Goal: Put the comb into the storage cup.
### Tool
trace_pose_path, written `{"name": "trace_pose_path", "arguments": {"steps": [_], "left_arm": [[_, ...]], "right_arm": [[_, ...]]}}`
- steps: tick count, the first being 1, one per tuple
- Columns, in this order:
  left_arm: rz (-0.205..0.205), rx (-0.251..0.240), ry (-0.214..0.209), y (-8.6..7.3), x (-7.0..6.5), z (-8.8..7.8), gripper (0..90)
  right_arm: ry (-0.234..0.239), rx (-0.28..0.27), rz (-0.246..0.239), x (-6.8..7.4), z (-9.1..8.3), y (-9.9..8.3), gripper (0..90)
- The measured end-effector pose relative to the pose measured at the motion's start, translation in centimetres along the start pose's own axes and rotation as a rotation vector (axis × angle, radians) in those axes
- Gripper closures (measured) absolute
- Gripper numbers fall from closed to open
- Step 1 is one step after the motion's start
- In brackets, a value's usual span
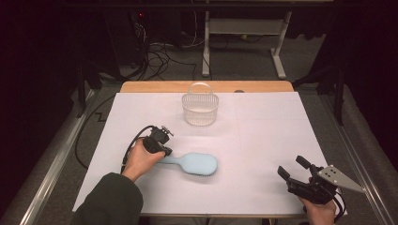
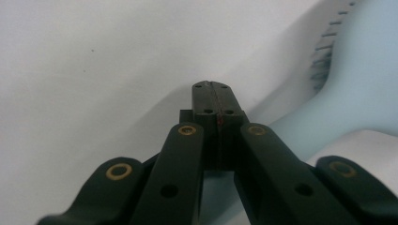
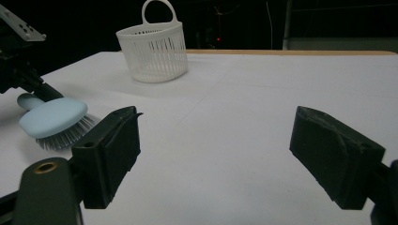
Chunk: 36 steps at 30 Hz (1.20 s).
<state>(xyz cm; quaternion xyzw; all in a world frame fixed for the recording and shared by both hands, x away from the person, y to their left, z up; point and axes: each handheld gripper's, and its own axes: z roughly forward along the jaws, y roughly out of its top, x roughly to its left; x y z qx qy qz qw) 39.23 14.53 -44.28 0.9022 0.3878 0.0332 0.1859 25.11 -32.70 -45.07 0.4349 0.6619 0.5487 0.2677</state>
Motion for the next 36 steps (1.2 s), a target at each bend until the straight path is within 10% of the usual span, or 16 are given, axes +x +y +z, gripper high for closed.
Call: {"name": "trace_pose_path", "arguments": {"steps": [36], "left_arm": [[-0.018, -0.029, -0.075, -2.4, -1.6, -0.4, 90.0]], "right_arm": [[0.002, -0.003, -0.001, 0.0, 0.0, 0.0, 17.2]]}}
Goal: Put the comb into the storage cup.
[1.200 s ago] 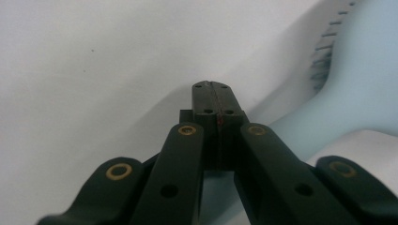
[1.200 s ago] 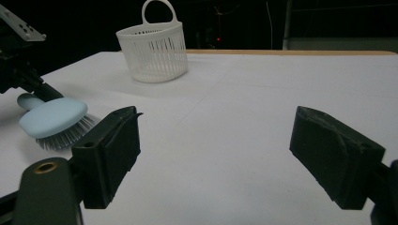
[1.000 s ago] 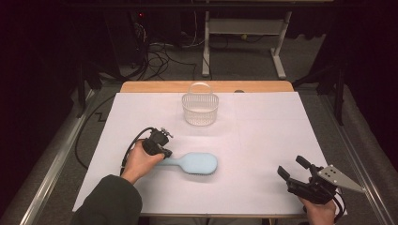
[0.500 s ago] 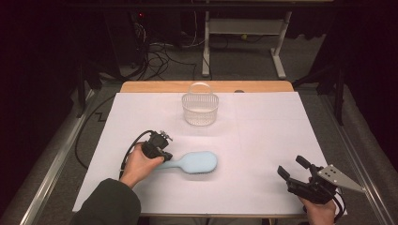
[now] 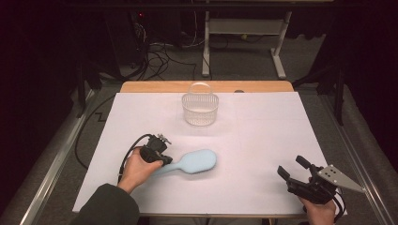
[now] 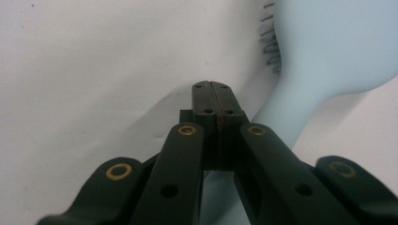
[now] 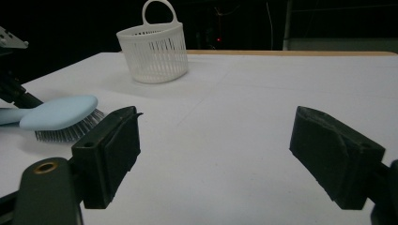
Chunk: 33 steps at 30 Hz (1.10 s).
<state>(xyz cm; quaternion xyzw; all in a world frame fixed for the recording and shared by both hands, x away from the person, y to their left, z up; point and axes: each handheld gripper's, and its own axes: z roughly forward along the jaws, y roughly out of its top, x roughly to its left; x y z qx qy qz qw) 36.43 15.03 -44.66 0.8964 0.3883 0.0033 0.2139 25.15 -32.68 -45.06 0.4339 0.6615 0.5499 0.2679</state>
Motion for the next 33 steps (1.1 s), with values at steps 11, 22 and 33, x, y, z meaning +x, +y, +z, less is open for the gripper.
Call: {"name": "trace_pose_path", "arguments": {"steps": [11, 22, 33], "left_arm": [[0.000, -0.014, -0.019, -1.0, -0.8, -0.1, 90.0], [-0.009, -0.018, -0.031, -1.7, -1.6, -0.2, 90.0], [-0.014, -0.035, -0.049, -2.4, -2.6, -0.1, 90.0]], "right_arm": [[0.000, 0.001, 0.001, 0.0, 0.0, 0.0, 17.2], [0.000, 0.000, 0.000, 0.0, 0.0, 0.0, 17.2], [0.000, 0.000, -0.002, 0.0, 0.0, 0.0, 17.2]]}}
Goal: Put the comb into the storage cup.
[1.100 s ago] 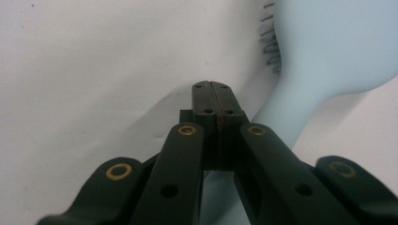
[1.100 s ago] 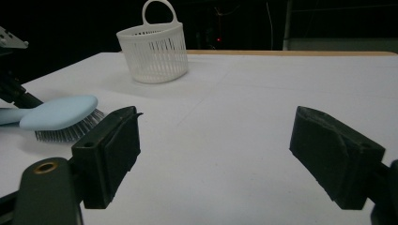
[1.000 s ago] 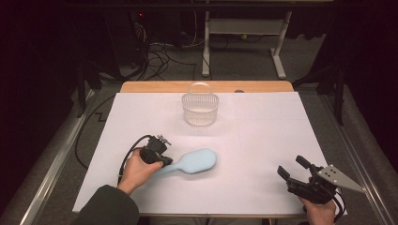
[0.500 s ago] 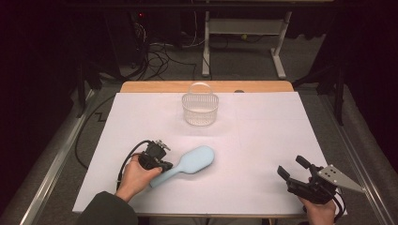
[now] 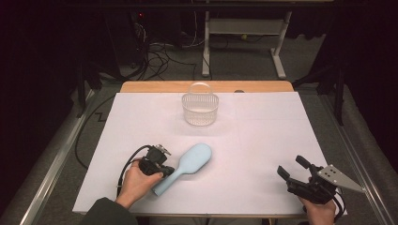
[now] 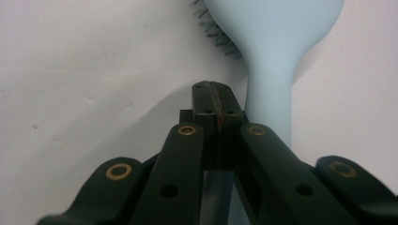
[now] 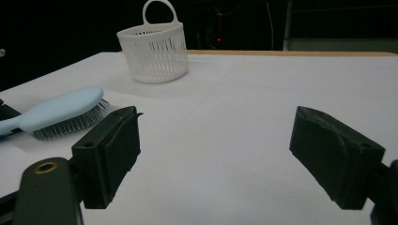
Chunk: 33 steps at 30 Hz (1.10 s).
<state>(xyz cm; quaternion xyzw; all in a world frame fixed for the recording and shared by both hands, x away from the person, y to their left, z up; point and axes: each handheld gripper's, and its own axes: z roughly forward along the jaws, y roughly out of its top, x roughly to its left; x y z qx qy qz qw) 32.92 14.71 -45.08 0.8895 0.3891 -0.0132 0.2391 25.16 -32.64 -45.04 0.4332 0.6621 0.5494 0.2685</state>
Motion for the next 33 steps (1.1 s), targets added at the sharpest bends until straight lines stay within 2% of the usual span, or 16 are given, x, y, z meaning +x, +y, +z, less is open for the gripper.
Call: {"name": "trace_pose_path", "arguments": {"steps": [7, 11, 21, 26, 30, 33], "left_arm": [[-0.007, -0.011, -0.010, -0.3, -0.2, 0.0, 90.0], [-0.009, -0.018, -0.001, -0.4, -0.2, -0.2, 89.2], [-0.032, -0.077, 0.051, -0.8, 0.1, -1.4, 56.5], [-0.036, -0.100, 0.059, -0.9, 0.0, -1.8, 47.9], [-0.021, -0.114, 0.071, -0.9, -0.4, -2.1, 40.5], [-0.007, -0.118, 0.064, -0.8, -0.7, -2.2, 36.1]], "right_arm": [[0.000, 0.000, -0.001, 0.0, 0.0, 0.0, 17.2], [-0.001, 0.000, -0.001, 0.0, 0.0, 0.0, 17.2], [-0.001, 0.003, -0.006, 0.1, 0.0, 0.0, 17.3], [-0.001, 0.003, -0.006, 0.0, 0.0, 0.0, 17.3], [-0.001, 0.002, -0.007, 0.0, 0.1, 0.0, 17.3], [0.001, 0.005, -0.006, 0.1, 0.1, 0.0, 17.3]]}}
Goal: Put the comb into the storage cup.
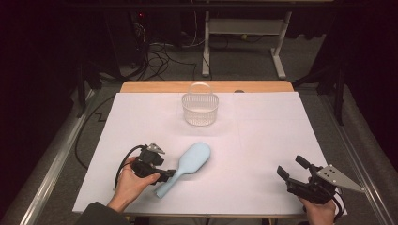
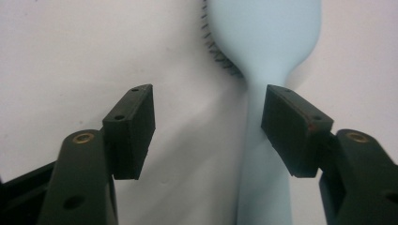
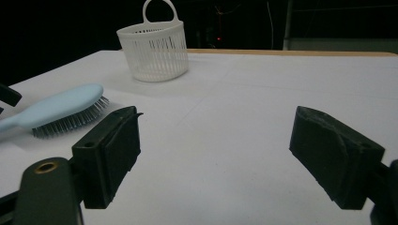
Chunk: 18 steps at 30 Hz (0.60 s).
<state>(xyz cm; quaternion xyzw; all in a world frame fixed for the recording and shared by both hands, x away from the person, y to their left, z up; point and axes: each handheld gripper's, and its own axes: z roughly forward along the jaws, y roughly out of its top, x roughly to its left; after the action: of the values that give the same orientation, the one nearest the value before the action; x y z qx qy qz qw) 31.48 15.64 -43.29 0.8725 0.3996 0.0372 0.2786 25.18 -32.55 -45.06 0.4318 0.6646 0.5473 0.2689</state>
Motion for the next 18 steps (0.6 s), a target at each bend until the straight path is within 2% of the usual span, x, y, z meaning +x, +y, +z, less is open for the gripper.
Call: {"name": "trace_pose_path", "arguments": {"steps": [10, 18], "left_arm": [[0.038, 0.024, -0.006, 0.8, -1.7, 0.7, 29.0], [0.059, 0.066, 0.006, 1.4, -2.5, 1.9, 27.9]], "right_arm": [[0.001, 0.002, -0.001, 0.0, 0.0, 0.0, 17.4], [0.002, 0.002, -0.003, 0.0, 0.0, 0.0, 17.4]]}}
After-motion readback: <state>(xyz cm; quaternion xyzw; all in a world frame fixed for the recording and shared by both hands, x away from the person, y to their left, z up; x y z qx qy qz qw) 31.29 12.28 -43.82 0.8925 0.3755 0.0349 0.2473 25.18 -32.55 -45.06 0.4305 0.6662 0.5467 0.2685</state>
